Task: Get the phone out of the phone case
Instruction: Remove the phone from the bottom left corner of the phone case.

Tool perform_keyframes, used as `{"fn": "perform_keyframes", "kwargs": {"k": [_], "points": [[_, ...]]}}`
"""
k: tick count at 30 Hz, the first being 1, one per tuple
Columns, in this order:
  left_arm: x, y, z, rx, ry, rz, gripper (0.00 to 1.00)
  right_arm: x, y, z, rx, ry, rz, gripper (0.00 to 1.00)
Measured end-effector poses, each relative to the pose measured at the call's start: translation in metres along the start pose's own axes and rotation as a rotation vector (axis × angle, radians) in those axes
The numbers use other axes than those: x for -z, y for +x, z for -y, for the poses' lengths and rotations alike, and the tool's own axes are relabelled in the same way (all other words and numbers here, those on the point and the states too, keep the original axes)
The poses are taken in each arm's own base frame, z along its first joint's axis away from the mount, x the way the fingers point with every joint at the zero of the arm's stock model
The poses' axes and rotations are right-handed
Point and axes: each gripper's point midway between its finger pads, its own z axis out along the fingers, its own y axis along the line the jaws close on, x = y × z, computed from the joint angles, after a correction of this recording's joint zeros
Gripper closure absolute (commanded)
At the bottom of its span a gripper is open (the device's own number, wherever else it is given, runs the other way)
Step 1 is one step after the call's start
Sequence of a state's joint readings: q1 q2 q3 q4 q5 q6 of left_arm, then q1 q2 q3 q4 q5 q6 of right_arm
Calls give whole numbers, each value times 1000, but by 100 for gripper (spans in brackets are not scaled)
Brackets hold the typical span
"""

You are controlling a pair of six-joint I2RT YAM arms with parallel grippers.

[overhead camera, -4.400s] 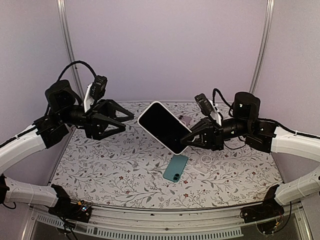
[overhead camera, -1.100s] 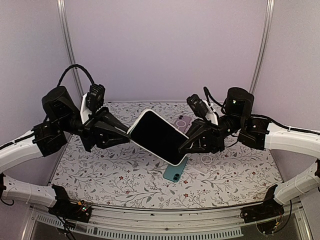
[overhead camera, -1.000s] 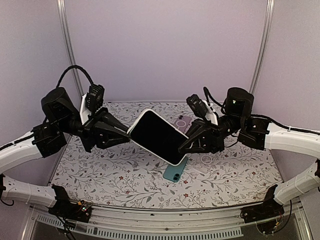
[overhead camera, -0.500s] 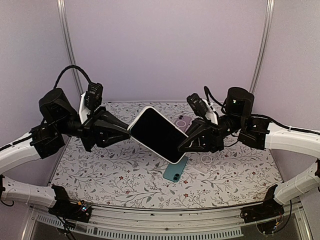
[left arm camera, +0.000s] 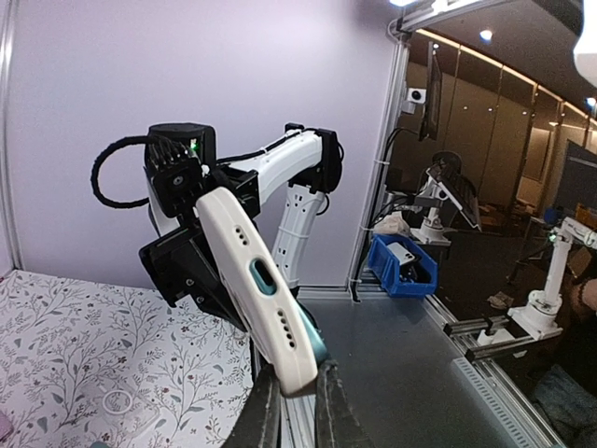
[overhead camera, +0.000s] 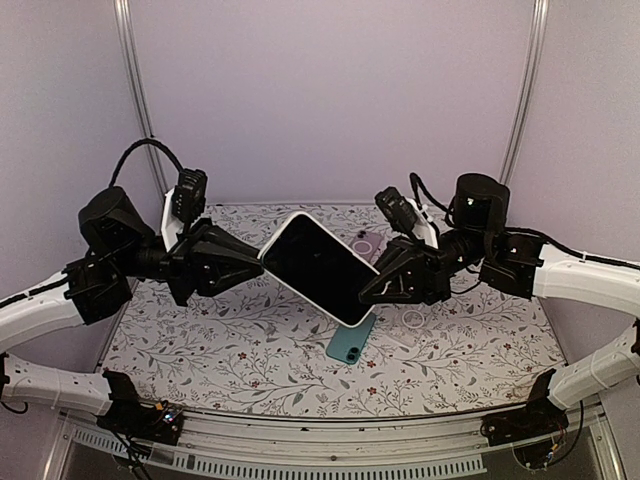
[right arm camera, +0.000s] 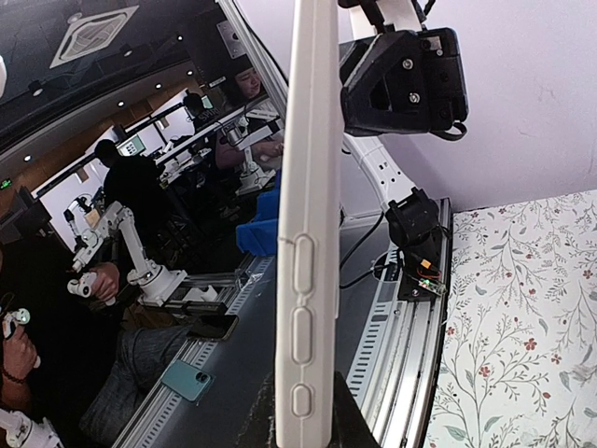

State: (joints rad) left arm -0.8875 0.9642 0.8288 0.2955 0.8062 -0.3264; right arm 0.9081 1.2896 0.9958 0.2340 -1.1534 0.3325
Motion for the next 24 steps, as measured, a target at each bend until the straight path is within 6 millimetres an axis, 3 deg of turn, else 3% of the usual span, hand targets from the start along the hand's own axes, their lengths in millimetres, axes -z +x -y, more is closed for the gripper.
{"fn": "perform_keyframes", "kwargs": {"k": [24], "points": [[2, -6, -14, -6, -97, 39, 100, 1, -7, -3, -10, 3, 10, 100]]}}
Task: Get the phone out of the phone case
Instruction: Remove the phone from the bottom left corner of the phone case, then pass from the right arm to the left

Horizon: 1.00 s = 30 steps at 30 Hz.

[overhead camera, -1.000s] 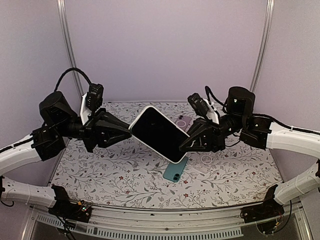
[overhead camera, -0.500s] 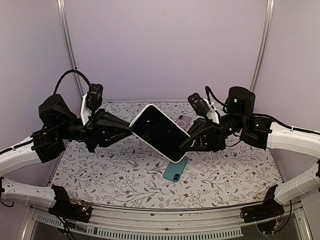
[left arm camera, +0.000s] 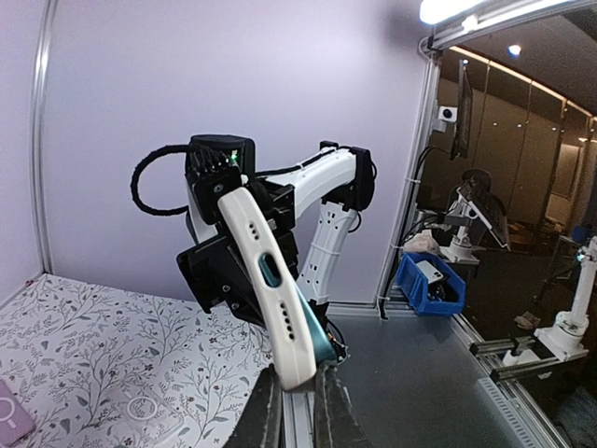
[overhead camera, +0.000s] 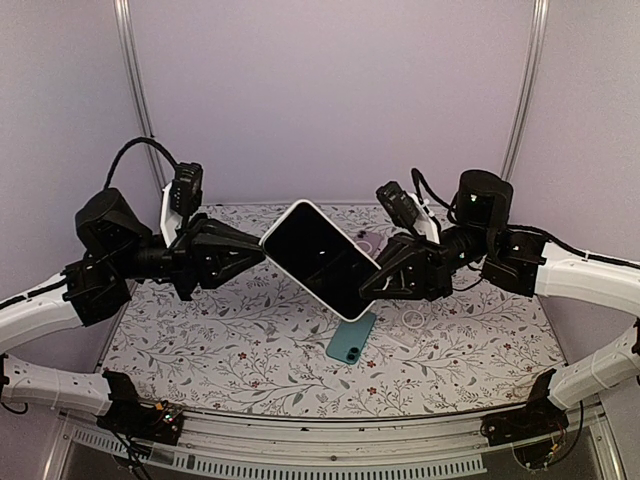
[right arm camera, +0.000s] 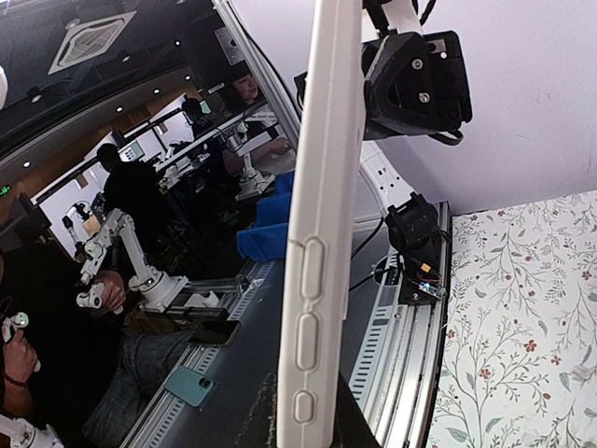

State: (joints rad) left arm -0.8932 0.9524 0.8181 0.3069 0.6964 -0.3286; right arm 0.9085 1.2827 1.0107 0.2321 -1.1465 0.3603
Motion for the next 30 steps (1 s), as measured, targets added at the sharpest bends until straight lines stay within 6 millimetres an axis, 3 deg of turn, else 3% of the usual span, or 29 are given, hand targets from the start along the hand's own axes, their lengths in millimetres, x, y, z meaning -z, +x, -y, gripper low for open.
{"fn": "perform_keyframes", "kwargs": {"k": [5, 10, 15, 19, 25, 30], "points": [[0, 1, -3, -2, -14, 4, 99, 0, 0, 0, -4, 0, 0, 100], [1, 4, -13, 8, -72, 5, 60, 0, -1, -1, -6, 1, 2, 100], [4, 18, -29, 50, -154, -26, 37, -7, -2, 11, -23, 86, 21, 100], [10, 25, -37, 69, -214, -38, 32, -11, -4, 19, -22, 148, 37, 100], [25, 28, -34, 84, -258, -32, 28, -18, -5, 31, -23, 221, 59, 100], [38, 27, -23, 86, -255, -30, 27, -15, -23, 41, 4, 302, 114, 100]]}}
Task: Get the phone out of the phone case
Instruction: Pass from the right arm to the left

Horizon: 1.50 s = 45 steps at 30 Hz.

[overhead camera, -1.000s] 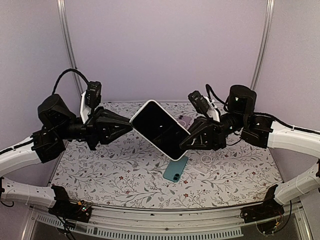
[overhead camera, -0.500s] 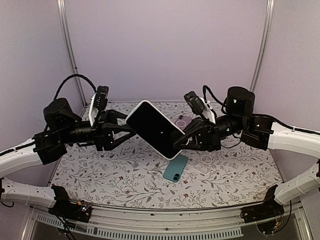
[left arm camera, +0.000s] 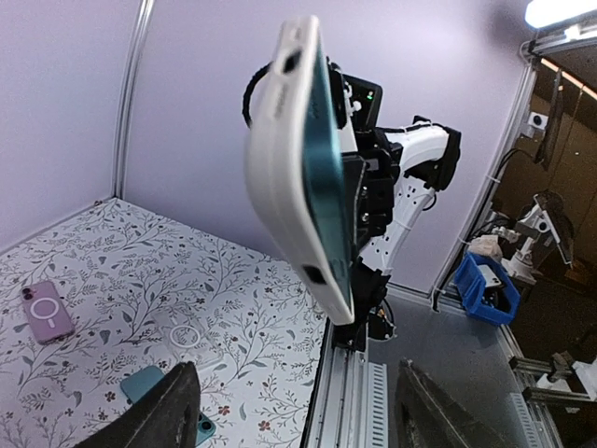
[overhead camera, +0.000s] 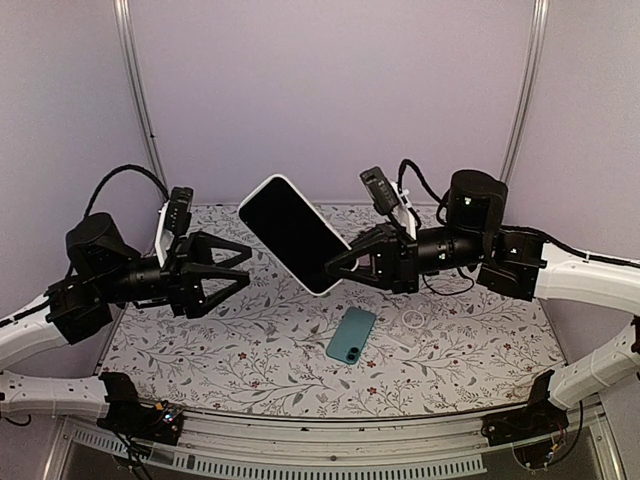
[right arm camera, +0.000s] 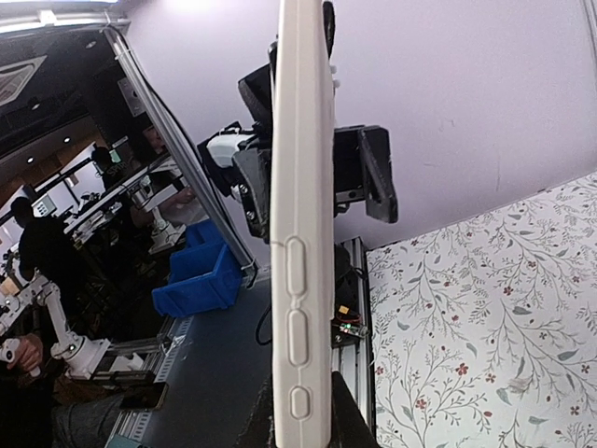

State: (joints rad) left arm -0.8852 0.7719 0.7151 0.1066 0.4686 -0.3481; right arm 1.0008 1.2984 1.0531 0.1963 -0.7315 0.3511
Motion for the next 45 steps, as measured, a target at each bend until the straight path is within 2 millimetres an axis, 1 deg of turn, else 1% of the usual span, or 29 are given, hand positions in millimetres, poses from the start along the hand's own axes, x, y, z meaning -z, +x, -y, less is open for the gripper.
{"fn": "perform_keyframes", "kwargs": {"k": [2, 4, 10, 12, 14, 17, 20, 22, 25, 31, 34, 38, 41, 45], "points": [[5, 0, 6, 2, 21, 7, 27, 0, -12, 5, 8, 34, 35, 100], [8, 1, 9, 11, 35, 10, 29, 0, -20, 10, 10, 55, 58, 100], [7, 13, 3, 76, 29, 25, 36, -2, -30, 30, -37, 136, 117, 100], [4, 16, -2, 98, 17, 47, 38, -1, -36, 35, -52, 161, 152, 100], [1, 17, -7, 120, 2, 72, 40, 1, -47, 37, -65, 178, 203, 100], [-7, 17, -12, 143, -8, 119, 45, 5, -65, 36, -81, 177, 284, 100], [-15, 11, -14, 155, -12, 171, 50, 6, -78, 36, -107, 165, 353, 100], [-20, 6, -15, 158, -16, 201, 51, 5, -83, 39, -135, 156, 390, 100], [-26, -5, -17, 158, -30, 250, 52, 3, -84, 44, -178, 150, 420, 100], [-28, -32, -28, 164, -87, 381, 52, 2, -74, 58, -286, 153, 459, 100], [-32, -36, -35, 172, -108, 409, 52, 2, -73, 62, -327, 146, 479, 100], [-42, -38, -40, 179, -121, 415, 48, 3, -79, 61, -351, 124, 515, 100], [-46, -41, -42, 185, -120, 425, 47, 3, -83, 60, -359, 103, 537, 100], [-49, -46, -41, 187, -108, 443, 47, 1, -82, 63, -375, 90, 546, 100]]}}
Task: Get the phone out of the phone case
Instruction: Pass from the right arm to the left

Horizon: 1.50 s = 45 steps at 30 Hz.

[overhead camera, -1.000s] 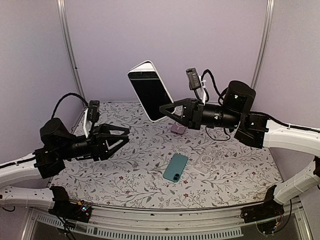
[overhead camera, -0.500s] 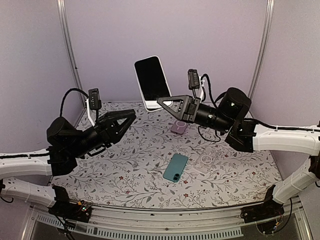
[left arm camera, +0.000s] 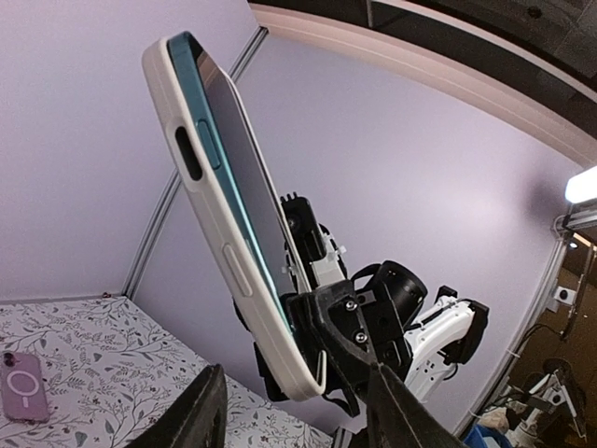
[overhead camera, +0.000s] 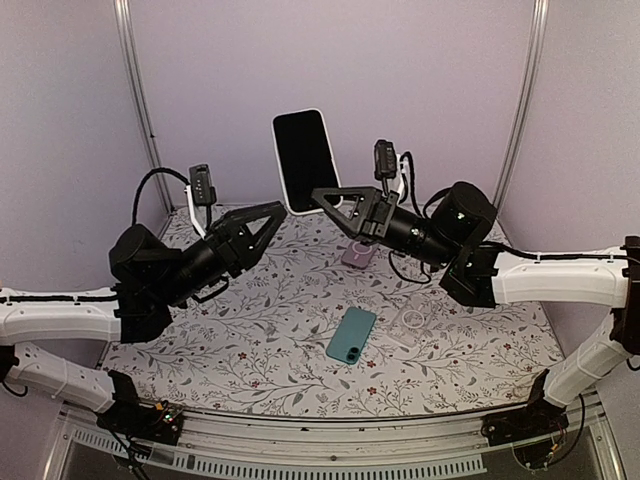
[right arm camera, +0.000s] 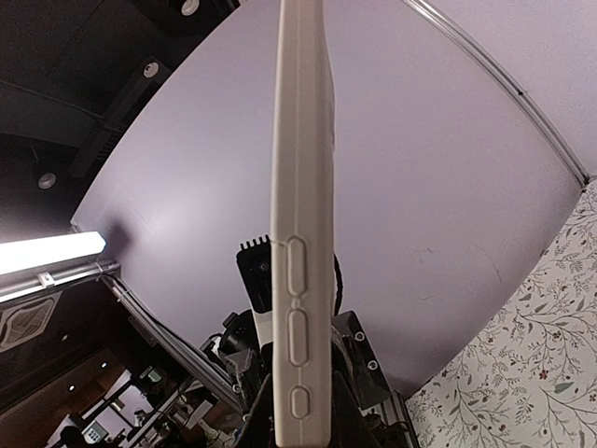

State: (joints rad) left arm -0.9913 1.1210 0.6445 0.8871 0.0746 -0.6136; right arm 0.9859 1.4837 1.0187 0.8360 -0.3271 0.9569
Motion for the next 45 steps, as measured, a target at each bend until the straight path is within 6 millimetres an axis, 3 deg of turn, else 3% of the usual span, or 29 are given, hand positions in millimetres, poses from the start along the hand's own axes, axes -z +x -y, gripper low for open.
{"fn": "perform_keyframes", "kwargs": {"k": [26, 30, 36, 39, 40, 44, 45], "points": [[-19, 4, -1, 40, 19, 3, 70, -5, 7, -4, 3, -58, 0, 100], [-20, 4, 1, 49, 26, 8, 78, -5, 7, -5, 21, -68, 6, 100], [-22, 4, 4, 83, 36, 7, 100, -1, 8, -8, 75, -111, 29, 100], [-22, 5, 8, 92, 47, 3, 100, 1, 10, -12, 104, -138, 31, 100], [-22, 5, 8, 92, 48, 2, 100, 1, 10, -12, 110, -142, 32, 98], [-22, 6, 8, 91, 47, -1, 100, 3, 11, -12, 124, -148, 31, 51], [-22, 8, 6, 85, 38, -4, 100, 3, 13, -13, 130, -156, 25, 44]]}}
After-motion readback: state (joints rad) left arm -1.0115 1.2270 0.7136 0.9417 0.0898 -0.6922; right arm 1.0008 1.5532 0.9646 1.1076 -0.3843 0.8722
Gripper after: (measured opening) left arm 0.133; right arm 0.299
